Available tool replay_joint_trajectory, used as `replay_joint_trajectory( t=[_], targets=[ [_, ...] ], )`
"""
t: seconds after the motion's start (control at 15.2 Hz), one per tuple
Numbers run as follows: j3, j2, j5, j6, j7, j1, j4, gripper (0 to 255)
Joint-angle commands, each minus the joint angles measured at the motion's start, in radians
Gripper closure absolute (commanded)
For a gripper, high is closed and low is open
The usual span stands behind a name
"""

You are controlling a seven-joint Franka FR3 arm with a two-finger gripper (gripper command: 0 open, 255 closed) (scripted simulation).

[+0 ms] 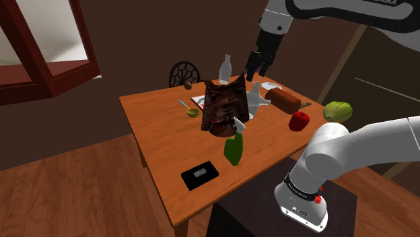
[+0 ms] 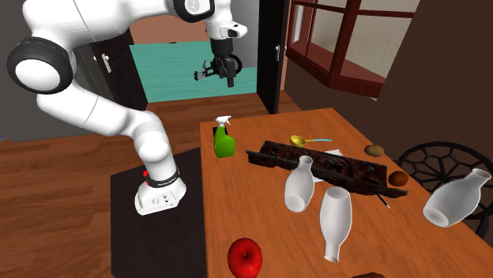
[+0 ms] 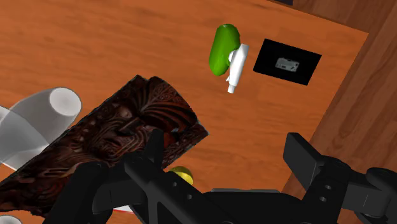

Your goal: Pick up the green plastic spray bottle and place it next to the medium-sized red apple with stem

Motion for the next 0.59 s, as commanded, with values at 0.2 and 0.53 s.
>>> replay_joint_trajectory(
  t=[0.2,0.53],
  targets=[
    [0.024,-0.037,0.017,0.083,0.04,-0.001,-0.121,0],
    [0.07,-0.076,0.052,0.227,0.107,0.003,-0.303,0]
  ],
)
